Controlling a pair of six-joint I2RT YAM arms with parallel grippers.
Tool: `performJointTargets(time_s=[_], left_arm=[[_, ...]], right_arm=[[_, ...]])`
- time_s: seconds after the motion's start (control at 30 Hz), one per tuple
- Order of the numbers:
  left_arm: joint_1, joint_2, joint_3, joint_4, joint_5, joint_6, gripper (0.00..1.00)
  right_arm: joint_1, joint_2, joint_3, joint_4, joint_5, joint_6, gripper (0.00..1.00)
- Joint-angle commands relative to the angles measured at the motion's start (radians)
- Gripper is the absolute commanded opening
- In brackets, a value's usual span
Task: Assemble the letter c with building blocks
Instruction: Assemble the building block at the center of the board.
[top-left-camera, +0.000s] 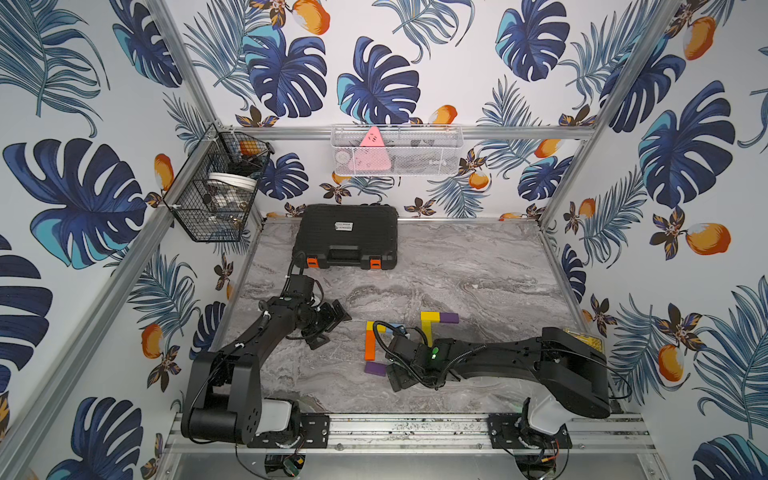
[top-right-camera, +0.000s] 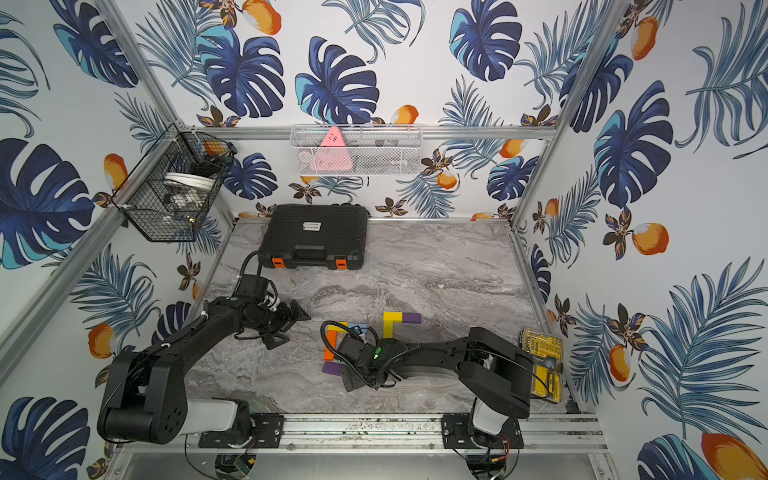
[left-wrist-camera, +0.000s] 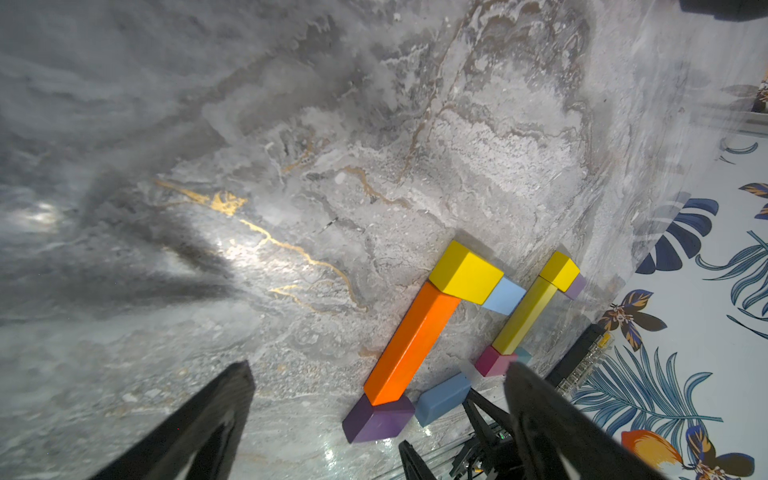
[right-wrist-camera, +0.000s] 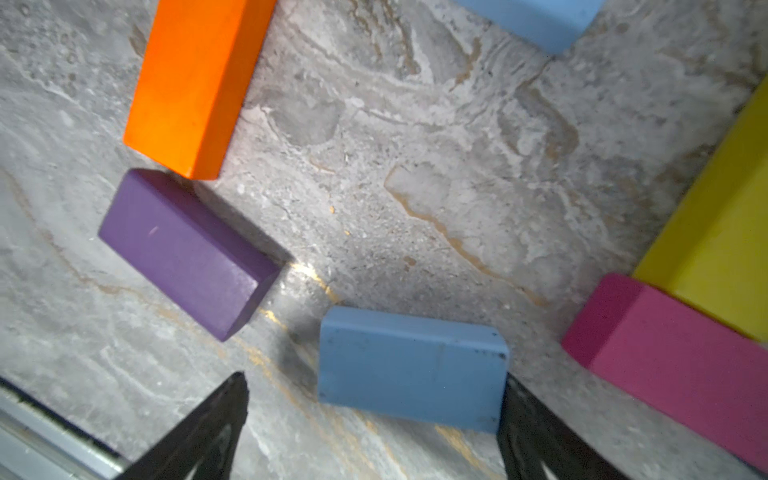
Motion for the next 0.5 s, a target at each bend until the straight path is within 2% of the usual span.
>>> performJointTargets(time_s=[0.0,0.47], left_arm=[[-0.004,-0.001,-0.004,0.005,-0.001,0.014,0.99],[-0.011,-0.006,-0.013,0.013,0.000,0.009,0.99]], right_arm=[[0.001,-0.004,0.004,0.033,-0.032,-0.001,0.92],[0.002,-0.004,0.019,0.052,-0.105,0.008,0.90]])
